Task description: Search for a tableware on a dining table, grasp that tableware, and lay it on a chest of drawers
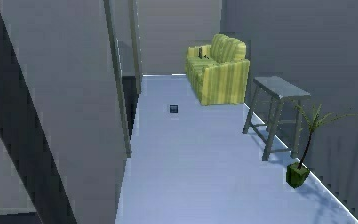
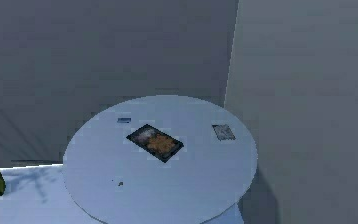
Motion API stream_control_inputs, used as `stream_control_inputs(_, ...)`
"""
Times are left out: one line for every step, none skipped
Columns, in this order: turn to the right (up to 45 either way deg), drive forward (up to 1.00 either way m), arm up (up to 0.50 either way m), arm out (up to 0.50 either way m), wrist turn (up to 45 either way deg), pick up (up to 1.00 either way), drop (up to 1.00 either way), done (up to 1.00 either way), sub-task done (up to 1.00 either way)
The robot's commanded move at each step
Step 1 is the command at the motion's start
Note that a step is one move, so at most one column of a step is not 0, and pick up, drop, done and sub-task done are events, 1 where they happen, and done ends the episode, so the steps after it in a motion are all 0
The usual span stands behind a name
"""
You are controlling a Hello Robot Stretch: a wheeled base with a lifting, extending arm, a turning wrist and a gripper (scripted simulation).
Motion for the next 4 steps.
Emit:
stream_control_inputs(0.0,0.00,0.30,0.00,0.0,0.00,0.00,0.00,0.00)
stream_control_inputs(0.0,0.00,0.00,0.40,0.0,0.00,0.00,0.00,0.00)
stream_control_inputs(0.0,0.00,0.00,0.00,45.0,0.00,0.00,0.00,0.00)
stream_control_inputs(0.0,0.00,0.00,0.00,45.0,0.00,0.00,0.00,0.00)
